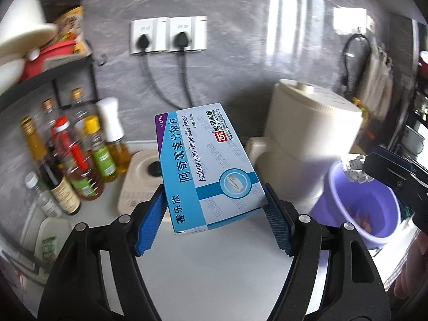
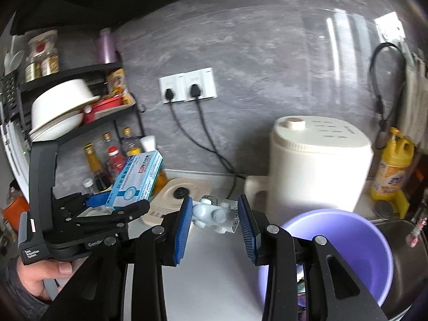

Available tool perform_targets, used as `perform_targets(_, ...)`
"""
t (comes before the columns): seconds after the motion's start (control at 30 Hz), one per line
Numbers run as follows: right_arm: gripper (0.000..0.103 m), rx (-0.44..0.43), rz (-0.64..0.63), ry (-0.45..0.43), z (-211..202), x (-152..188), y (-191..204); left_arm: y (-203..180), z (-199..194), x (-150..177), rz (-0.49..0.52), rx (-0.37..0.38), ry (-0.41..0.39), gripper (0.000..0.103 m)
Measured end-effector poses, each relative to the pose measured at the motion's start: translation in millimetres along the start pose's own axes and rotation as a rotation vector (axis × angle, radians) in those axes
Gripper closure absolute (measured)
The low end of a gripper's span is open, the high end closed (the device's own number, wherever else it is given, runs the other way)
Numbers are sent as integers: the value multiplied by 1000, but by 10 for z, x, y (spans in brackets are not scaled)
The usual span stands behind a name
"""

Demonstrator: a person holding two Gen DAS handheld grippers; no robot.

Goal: Collect trash
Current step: 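Carry the blister pack to the bucket with the right gripper while the left carries the box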

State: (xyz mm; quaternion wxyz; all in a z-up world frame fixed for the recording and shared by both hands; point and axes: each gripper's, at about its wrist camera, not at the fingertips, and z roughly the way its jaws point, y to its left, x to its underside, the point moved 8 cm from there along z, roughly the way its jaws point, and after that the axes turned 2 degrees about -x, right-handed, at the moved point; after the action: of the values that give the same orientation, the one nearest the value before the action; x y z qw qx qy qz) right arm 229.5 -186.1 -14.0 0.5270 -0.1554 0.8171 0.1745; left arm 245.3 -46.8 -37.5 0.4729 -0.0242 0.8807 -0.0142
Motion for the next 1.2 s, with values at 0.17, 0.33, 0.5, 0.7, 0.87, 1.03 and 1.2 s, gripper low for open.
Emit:
perform_targets(0.17,68,66,28,-17,-136,-11,-248,-308,81,-72,38,63,-3,32)
perform_targets(0.33,68,134,62,-29,-292,12,-525,-627,148,-110,79,119,-3,32)
perform_targets(0.5,68,195,98,-29,-449,92,-794,-987,234,-105,120,180,10,32)
perform_targets(0.7,68,261,143,-27,-624,214,-1106,-1364,281,-109,160,245,16,32)
perform_targets(0.87,67,301,170,-15,-720,320,-1322,-1628,302,-87,185,287,25,32)
perform_targets(1.03,39,336,192,-27,-833,365,-1488,-1869,306,-35,220,327,37,32)
perform_targets(1.2,39,367,222,-31,-969,456,-1635,-2078,316,47,248,361,55,32)
